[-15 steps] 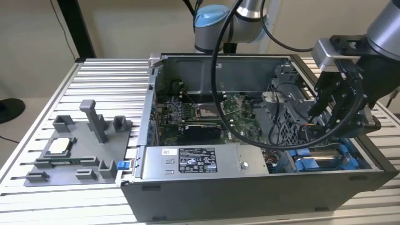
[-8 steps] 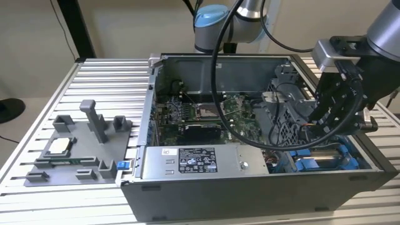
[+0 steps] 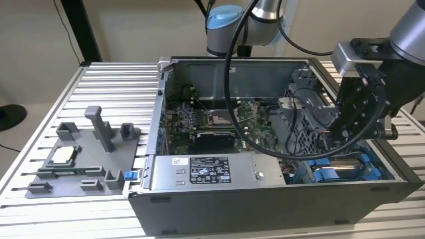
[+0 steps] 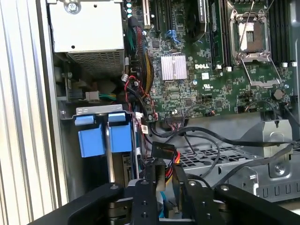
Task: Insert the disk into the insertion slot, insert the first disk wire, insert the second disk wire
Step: 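Insert the first disk wire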
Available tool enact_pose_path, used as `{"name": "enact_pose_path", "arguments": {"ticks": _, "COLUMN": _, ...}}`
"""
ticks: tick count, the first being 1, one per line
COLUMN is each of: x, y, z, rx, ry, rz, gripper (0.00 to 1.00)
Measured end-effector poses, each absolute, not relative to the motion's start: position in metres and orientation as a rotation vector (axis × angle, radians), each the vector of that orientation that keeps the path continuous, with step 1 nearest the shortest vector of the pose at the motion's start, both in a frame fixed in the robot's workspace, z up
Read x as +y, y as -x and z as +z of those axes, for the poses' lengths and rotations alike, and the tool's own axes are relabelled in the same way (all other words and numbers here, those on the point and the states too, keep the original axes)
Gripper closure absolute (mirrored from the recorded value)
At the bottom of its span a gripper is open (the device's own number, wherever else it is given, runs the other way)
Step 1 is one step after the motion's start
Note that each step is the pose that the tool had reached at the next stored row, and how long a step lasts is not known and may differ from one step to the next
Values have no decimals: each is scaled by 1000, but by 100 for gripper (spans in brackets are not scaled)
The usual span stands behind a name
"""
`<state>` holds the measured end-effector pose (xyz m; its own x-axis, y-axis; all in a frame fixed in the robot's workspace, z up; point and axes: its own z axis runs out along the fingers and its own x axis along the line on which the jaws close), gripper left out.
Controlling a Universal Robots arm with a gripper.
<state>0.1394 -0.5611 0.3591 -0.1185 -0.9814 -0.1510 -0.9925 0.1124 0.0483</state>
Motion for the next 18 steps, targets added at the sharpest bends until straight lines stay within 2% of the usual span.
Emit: {"name": "enact_pose_path", "arguments": {"ticks": 18, "x": -561, "y": -139, "z": 361, "rx": 2281, "ry": 2030, "rz": 210, "gripper": 0}}
